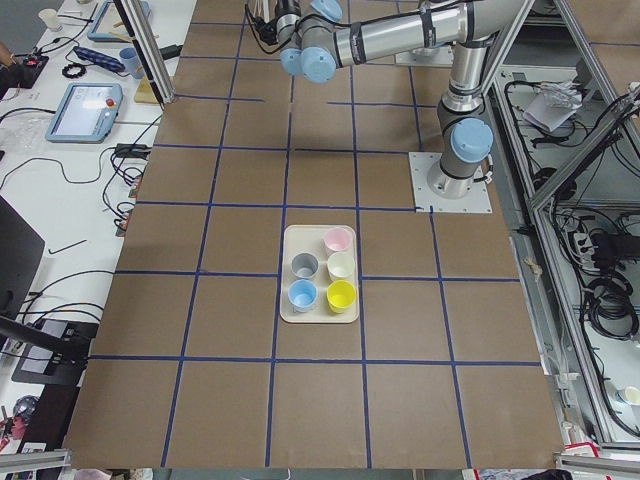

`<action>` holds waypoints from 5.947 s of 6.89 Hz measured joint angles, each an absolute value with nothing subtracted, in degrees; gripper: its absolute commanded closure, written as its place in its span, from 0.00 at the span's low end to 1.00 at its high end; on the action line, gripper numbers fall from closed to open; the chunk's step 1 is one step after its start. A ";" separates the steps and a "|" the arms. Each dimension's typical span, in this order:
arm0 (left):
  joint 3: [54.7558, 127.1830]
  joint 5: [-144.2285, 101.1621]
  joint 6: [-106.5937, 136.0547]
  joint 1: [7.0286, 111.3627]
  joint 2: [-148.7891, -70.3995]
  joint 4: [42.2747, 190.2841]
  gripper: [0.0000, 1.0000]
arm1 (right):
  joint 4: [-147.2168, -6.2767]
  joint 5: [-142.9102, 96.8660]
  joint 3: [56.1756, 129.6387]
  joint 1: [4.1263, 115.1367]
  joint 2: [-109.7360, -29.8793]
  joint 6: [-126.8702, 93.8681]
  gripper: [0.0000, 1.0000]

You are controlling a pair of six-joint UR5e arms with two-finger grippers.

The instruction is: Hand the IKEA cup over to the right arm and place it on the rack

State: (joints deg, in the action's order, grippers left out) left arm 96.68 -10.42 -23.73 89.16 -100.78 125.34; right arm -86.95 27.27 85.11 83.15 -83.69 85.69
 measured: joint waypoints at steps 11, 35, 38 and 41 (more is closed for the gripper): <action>96.68 -10.41 -23.73 88.89 -100.49 125.33 1.00 | -91.72 24.92 82.81 86.43 -80.86 75.11 0.00; 91.29 87.94 0.50 82.34 -90.55 96.95 0.00 | -106.52 105.21 81.85 71.29 -70.53 88.54 0.59; 93.83 89.59 4.43 90.68 -90.37 91.90 0.00 | -104.43 105.32 83.19 71.09 -70.53 89.18 0.59; 94.62 91.40 2.15 90.49 -89.83 86.76 0.00 | -105.37 105.38 83.67 71.02 -70.38 89.56 0.59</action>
